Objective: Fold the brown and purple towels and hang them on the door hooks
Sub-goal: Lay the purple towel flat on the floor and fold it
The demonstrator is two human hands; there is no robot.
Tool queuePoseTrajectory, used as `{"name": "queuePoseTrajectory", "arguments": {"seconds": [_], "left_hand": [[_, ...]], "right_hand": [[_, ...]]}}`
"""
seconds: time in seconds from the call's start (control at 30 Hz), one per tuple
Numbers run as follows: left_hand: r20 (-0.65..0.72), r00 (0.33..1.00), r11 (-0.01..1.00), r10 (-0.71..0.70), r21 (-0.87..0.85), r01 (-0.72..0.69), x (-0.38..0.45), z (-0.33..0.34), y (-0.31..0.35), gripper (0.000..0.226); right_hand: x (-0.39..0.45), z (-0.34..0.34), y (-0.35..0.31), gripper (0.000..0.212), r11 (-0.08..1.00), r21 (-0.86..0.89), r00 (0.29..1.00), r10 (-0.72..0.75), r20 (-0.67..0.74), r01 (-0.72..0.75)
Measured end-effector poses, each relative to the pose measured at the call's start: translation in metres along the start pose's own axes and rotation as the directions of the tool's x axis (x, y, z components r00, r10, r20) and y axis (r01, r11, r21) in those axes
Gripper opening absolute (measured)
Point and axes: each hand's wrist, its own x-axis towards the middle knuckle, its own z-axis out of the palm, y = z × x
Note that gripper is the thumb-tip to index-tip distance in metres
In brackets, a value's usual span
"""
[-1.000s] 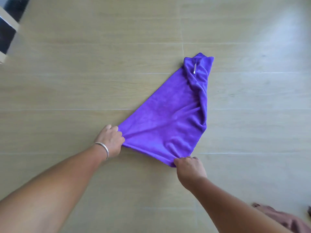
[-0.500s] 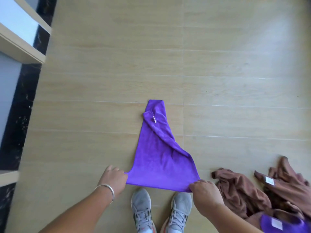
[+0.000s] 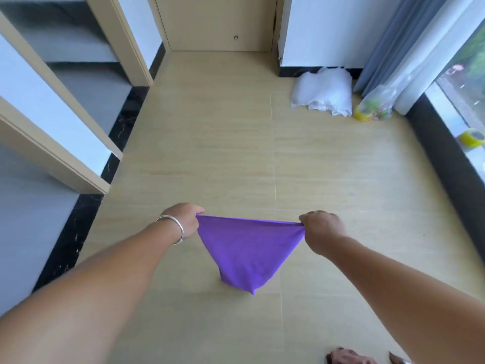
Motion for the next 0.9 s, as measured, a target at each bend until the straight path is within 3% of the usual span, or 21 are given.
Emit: {"name": "queuePoseTrajectory", "arguments": {"seconds": [0.2,0.4,0.6,0.77,0.9], "left_hand": [[-0.206,0.978,1.000,0.014,-0.008,-0.016,-0.020,-0.129,0.027,0.056],[-0.333,0.940,0.997,0.075,0.014,-0.074,-0.048,-0.153,0.025,0.056],[-0.262,0.949,0.982,0.176,0.116,-0.150,-0.074,-0.058,0.009,0.052],[-0.088,0.984,0.987,0.154,0.054,-0.150,-0.093,0.063,-0.008,0.061],[-0.004,0.976,0.970,0.218,0.107,-0.216,-0.098,0.157,-0.023,0.056]], "right_hand": [[0.008,-0.117,0.023,0.030,1.000,-0.026,0.979,-0.021,-0.203,0.017],[-0.003,-0.134,0.032,0.031,0.999,0.029,0.958,-0.028,-0.287,0.038],[-0.039,-0.061,0.024,0.037,0.996,0.086,0.980,-0.021,-0.199,0.039],[-0.075,0.039,0.011,0.039,0.985,0.166,0.998,-0.044,-0.052,0.052],[-0.100,0.125,-0.004,0.041,0.983,0.183,0.994,-0.043,0.098,0.025]]}}
